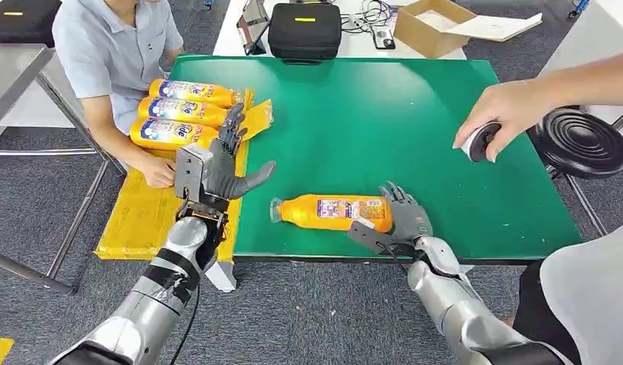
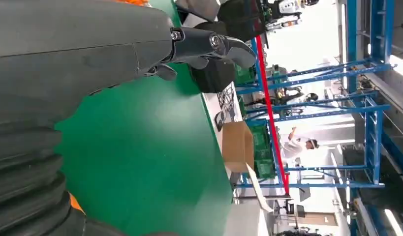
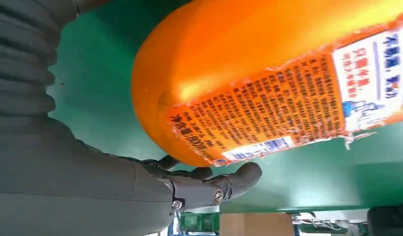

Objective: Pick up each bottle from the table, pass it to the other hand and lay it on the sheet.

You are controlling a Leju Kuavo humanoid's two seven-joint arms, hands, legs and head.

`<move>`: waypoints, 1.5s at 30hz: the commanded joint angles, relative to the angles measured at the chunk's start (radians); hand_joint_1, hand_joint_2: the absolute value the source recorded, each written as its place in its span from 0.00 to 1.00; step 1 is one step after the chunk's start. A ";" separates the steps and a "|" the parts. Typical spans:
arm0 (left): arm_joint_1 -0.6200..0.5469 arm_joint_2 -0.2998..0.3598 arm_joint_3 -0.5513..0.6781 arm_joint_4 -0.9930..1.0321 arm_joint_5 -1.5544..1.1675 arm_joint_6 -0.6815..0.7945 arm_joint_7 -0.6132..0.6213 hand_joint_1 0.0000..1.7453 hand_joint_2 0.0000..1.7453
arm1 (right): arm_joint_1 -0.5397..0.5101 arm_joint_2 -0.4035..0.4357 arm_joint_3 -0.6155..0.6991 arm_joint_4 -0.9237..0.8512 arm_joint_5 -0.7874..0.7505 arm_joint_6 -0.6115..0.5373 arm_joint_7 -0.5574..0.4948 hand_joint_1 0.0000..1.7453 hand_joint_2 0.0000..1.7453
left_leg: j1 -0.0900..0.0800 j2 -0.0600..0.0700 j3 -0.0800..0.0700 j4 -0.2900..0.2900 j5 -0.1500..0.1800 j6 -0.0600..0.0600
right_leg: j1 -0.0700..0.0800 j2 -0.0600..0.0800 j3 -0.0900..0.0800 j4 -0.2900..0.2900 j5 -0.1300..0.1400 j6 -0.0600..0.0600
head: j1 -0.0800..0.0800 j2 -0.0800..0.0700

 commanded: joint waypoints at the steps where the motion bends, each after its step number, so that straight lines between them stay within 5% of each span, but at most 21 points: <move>1: -0.050 -0.014 0.013 0.089 0.007 -0.001 0.005 0.00 1.00 | -0.053 -0.007 0.026 0.093 -0.027 0.041 0.011 0.00 1.00 | 0.000 0.000 0.003 0.000 -0.001 -0.001 | 0.001 -0.001 0.003 0.000 -0.002 -0.002 | 0.000 0.000; 29: -0.050 -0.018 -0.006 0.100 0.015 -0.003 -0.024 0.00 1.00 | -0.097 0.012 0.028 0.107 -0.002 0.043 0.029 0.00 1.00 | 0.000 0.001 0.003 0.000 -0.001 -0.001 | 0.000 0.000 0.002 0.000 -0.001 -0.001 | 0.000 0.000; 35: -0.037 -0.024 -0.006 0.092 0.024 -0.003 -0.027 0.00 1.00 | -0.154 0.013 0.099 0.108 0.080 0.123 0.088 0.00 1.00 | 0.000 0.001 0.001 0.000 0.000 0.000 | 0.000 0.001 0.000 0.001 0.000 -0.001 | 0.000 0.000; 45: 0.028 -0.014 -0.024 0.037 0.015 0.002 -0.033 0.00 1.00 | -0.109 0.019 0.101 0.120 0.082 0.166 0.103 0.00 1.00 | 0.001 0.001 0.005 -0.001 -0.002 -0.001 | 0.001 0.001 0.005 -0.001 -0.002 -0.002 | 0.000 0.000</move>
